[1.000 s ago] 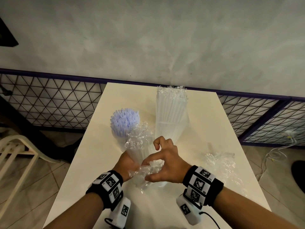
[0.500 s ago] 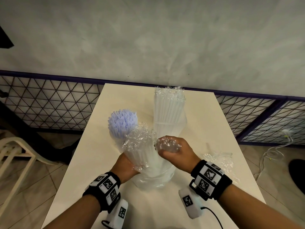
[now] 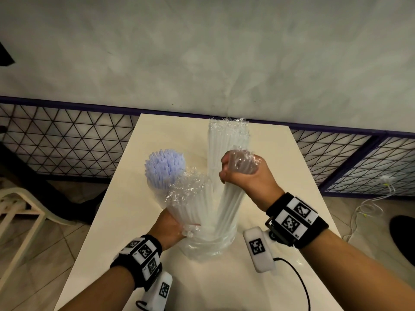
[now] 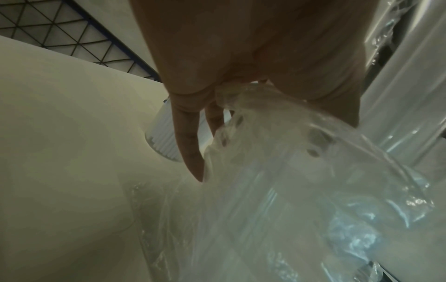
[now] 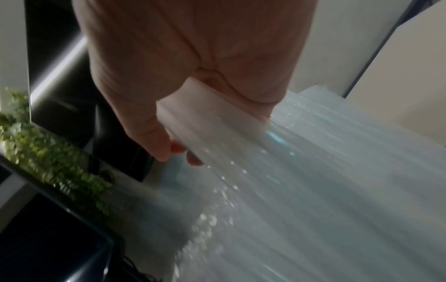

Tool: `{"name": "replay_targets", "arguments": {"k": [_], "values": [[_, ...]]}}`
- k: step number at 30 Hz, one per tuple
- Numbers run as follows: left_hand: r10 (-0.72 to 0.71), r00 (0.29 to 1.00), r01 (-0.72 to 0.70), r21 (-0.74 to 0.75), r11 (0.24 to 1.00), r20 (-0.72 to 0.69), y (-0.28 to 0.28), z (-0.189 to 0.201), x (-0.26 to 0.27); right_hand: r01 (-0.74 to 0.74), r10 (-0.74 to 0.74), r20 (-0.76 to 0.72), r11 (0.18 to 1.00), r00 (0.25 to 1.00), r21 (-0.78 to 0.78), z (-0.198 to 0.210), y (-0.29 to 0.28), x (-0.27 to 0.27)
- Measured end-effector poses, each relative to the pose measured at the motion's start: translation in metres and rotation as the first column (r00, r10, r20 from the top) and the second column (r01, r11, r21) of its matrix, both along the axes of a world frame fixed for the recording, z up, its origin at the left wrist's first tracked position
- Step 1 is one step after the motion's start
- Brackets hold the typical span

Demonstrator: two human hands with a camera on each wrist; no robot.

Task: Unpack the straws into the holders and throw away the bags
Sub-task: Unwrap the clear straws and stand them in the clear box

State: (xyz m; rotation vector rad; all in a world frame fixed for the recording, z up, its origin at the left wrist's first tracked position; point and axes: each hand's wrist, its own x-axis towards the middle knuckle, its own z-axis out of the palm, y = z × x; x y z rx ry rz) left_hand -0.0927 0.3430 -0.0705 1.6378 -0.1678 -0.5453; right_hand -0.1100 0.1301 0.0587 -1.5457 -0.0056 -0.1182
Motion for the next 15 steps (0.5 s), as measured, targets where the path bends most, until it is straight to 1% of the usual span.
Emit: {"name": "replay_targets", "arguments": {"k": [1,2,4,6,7,8,9,10,12,13,15], "values": [[0.001,1.000,-0.002,0.035,0.999,0.016,0.000,-0.001,0.001,0.027,-0.027,0.010,1.000,1.000,0.001,0.004,-0.001,0.003],[0.004,1.000,-0.005,0.038,0.999,0.014,0.000,-0.002,0.001,0.050,-0.049,0.021,0.999,0.999,-0.001,0.008,-0.002,0.005],[0.005,1.000,-0.004,0.038,0.999,-0.025,0.001,-0.001,0.001,0.075,-0.075,0.043,0.997,0.996,0.004,0.016,-0.005,0.010],[-0.016,0.996,0.018,0.025,1.000,-0.084,0.001,0.001,0.000,0.096,-0.100,0.066,0.994,0.993,0.054,0.027,-0.008,0.016],[0.014,0.990,-0.014,-0.003,1.000,-0.138,-0.001,0.007,-0.002,0.104,-0.111,0.078,0.991,0.991,0.090,0.033,-0.011,0.019],[0.033,0.990,-0.036,-0.021,0.999,-0.137,0.002,0.007,-0.002,0.106,-0.118,0.091,0.987,0.989,0.123,0.039,-0.014,0.023],[0.010,0.986,-0.018,-0.047,0.999,-0.167,0.001,0.010,-0.003,0.103,-0.120,0.108,0.983,0.987,0.151,0.047,-0.018,0.026],[0.003,0.987,-0.014,-0.067,0.998,-0.163,-0.001,0.010,-0.001,0.097,-0.120,0.130,0.980,0.984,0.172,0.054,-0.022,0.029],[0.029,0.993,-0.032,-0.026,0.999,-0.114,-0.002,0.008,0.000,0.083,-0.122,0.192,0.977,0.974,0.198,0.072,-0.031,0.036],[0.036,0.989,-0.039,-0.018,0.999,-0.145,-0.001,0.007,0.000,0.086,-0.133,0.229,0.975,0.964,0.207,0.081,-0.036,0.040],[0.049,0.981,-0.061,-0.058,0.996,-0.189,-0.003,0.007,0.000,0.115,-0.179,0.290,0.967,0.940,0.226,0.096,-0.045,0.052]]}}
